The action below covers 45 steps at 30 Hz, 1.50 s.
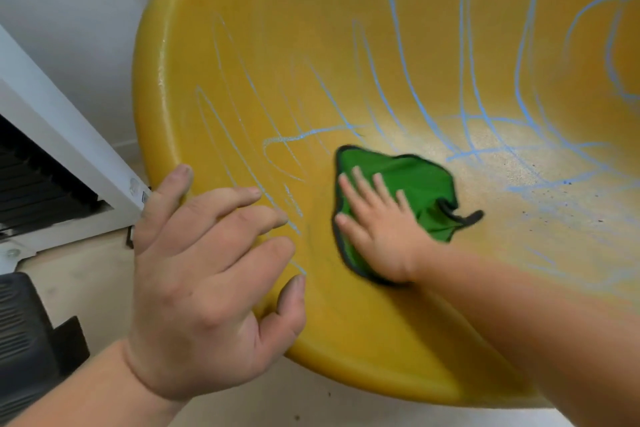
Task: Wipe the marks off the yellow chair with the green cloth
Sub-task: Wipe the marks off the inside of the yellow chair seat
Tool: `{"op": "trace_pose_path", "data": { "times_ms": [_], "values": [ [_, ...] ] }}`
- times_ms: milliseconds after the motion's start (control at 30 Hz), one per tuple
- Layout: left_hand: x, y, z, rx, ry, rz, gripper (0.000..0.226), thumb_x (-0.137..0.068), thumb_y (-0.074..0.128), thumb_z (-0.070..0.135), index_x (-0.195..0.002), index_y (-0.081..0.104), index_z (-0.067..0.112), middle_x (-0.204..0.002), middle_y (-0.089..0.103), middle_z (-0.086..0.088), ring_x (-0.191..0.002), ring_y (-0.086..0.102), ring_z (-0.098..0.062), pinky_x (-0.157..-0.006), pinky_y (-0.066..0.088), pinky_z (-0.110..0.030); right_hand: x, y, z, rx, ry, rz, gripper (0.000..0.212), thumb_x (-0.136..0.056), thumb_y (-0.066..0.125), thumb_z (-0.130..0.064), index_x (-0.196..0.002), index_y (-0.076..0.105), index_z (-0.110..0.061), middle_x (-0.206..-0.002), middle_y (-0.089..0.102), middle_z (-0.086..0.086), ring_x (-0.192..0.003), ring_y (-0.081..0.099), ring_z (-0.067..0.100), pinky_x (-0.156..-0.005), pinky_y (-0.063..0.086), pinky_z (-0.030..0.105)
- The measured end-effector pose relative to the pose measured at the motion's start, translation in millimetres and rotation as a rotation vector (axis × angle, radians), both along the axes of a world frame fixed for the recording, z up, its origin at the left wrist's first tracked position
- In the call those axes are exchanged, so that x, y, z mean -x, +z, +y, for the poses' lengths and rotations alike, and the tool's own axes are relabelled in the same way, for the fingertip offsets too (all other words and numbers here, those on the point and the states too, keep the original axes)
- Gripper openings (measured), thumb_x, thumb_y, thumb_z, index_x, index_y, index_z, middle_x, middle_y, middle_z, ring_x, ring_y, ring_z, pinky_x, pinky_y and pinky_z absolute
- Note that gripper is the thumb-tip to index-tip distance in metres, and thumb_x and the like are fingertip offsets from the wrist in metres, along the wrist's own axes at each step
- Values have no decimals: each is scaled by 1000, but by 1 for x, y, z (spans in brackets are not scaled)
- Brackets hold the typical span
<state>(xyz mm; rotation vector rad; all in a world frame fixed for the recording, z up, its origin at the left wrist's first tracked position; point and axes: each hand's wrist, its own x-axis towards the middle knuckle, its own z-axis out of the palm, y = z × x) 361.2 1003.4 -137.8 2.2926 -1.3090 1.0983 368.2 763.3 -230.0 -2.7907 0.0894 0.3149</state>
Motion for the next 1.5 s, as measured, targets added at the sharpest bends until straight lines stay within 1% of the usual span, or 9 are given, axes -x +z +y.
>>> {"op": "trace_pose_path", "data": {
  "times_ms": [167, 300, 433, 700, 833, 933, 1233, 1367, 1500],
  "values": [
    [1, 0, -2, 13, -25, -5, 28, -77, 61, 33, -64, 76, 14, -89, 75, -3, -94, 71, -30, -103, 33, -60, 84, 32, 5, -181, 410, 54, 60, -95, 4, -69, -149, -21, -58, -158, -33, -31, -147, -32, -1, -120, -19, 29],
    [0, -1, -1, 29, -93, 10, 31, -79, 58, 32, -61, 75, 12, -80, 74, -3, -83, 72, -26, -96, 39, -54, 16, -2, -56, 157, 110, -7, 81, -73, -16, -90, -147, -26, -57, -164, -30, -10, -156, -16, 21, -126, -5, 48],
    [-2, -2, 1, 46, -103, 17, 39, -84, 53, 37, -65, 77, 12, -83, 75, -2, -95, 70, -23, -96, 40, -54, -44, -13, -57, 114, -153, -16, 81, -87, 3, -80, -157, -16, -44, -168, -23, -3, -156, -14, 29, -124, -3, 58],
    [-2, -4, 4, 18, -129, 17, 56, -92, 38, 44, -76, 80, 10, -90, 75, -4, -108, 67, -27, -104, 33, -55, 68, 27, 4, -152, 498, -11, 59, -95, 3, -70, -146, -24, -59, -161, -32, -24, -150, -29, 5, -122, -17, 32],
    [-3, -7, 4, 30, -151, 25, 58, -93, 36, 46, -77, 80, 12, -87, 75, -2, -109, 67, -22, -101, 37, -52, -1, -2, -63, 181, 131, -36, 83, -74, -15, -88, -149, -24, -54, -165, -27, -6, -157, -9, 24, -127, -3, 42],
    [-4, -6, 4, 25, -142, 15, 57, -92, 37, 46, -79, 80, 12, -89, 76, -2, -110, 67, -23, -97, 41, -51, -50, -8, -67, 141, -140, -16, 85, -83, -3, -81, -157, -16, -43, -168, -23, -1, -157, -10, 27, -127, -1, 49],
    [-5, -5, 4, -37, -103, 21, 56, -90, 35, 47, -94, 79, 13, -102, 74, 0, -118, 63, -26, -103, 36, -50, 47, 20, -5, -111, 527, -30, 58, -100, 6, -67, -146, -26, -56, -159, -39, -19, -148, -34, 6, -121, -20, 31],
    [-8, -6, 5, -40, -111, 29, 54, -91, 36, 47, -94, 79, 14, -102, 74, 1, -118, 63, -25, -101, 37, -51, -22, -11, -80, 250, 86, -40, 80, -75, -15, -87, -147, -26, -54, -164, -29, -5, -157, -15, 23, -126, -9, 43],
    [-7, -2, 4, -47, -96, 31, 52, -91, 39, 46, -94, 80, 14, -103, 74, 1, -118, 62, -24, -101, 38, -51, -65, -11, -73, 138, -176, -15, 86, -83, -1, -85, -156, -18, -43, -167, -26, -1, -156, -17, 28, -125, -9, 52]
  ]
}}
